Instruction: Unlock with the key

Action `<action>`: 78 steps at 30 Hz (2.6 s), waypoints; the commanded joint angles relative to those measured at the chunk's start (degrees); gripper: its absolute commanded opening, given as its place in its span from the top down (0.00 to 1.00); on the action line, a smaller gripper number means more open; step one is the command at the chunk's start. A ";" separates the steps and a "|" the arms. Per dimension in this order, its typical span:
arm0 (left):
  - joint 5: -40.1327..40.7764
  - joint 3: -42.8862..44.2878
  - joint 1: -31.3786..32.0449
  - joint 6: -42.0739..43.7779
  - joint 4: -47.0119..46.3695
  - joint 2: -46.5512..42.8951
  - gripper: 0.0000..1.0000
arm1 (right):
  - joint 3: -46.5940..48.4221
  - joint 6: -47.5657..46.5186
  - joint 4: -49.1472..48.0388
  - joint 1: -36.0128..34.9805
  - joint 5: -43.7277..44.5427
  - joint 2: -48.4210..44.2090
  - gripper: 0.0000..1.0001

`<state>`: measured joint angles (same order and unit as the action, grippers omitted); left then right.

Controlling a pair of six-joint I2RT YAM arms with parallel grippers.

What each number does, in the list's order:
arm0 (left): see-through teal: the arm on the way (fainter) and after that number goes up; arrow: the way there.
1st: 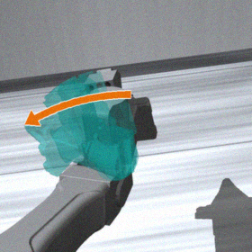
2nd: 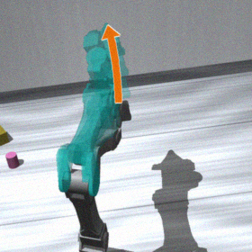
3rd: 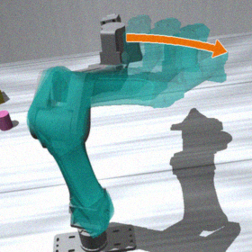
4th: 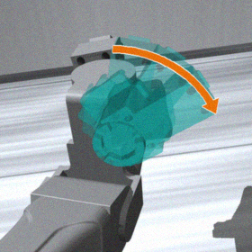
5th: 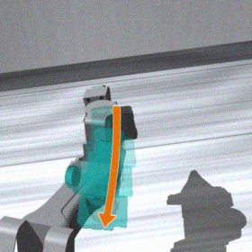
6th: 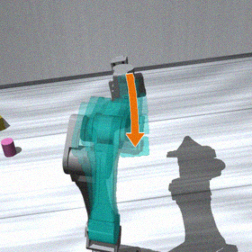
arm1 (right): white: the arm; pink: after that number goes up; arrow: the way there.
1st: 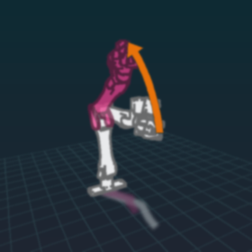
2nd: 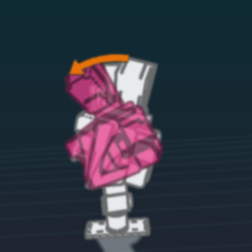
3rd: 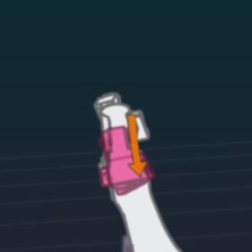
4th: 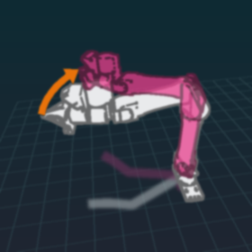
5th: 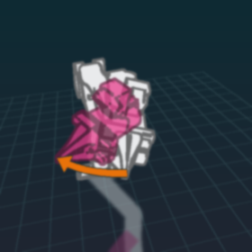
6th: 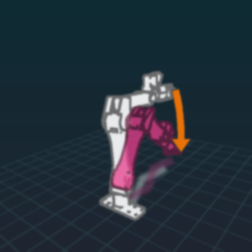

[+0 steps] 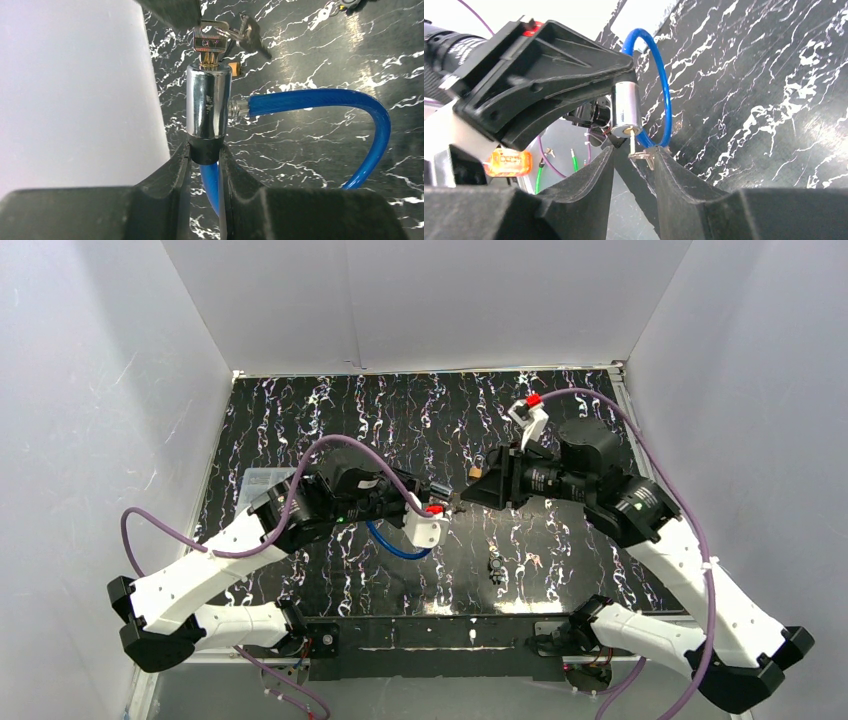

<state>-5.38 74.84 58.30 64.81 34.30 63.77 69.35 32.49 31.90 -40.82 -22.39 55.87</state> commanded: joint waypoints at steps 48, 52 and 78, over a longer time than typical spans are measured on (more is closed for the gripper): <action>2.33 21.55 -0.12 -25.91 3.53 7.70 1.00 | -10.85 -13.39 -19.83 -14.46 25.55 -4.80 0.68; 2.05 22.40 -0.10 -25.60 4.08 8.05 1.00 | -11.60 -14.51 -19.73 -14.55 29.07 -5.72 0.63; -14.99 31.36 -0.74 -35.51 12.88 10.45 0.94 | -19.39 -12.92 -28.58 -15.74 26.80 -12.38 0.99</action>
<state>-5.03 100.86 57.51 36.03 44.19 75.66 50.73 20.74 8.29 -56.18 1.94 45.72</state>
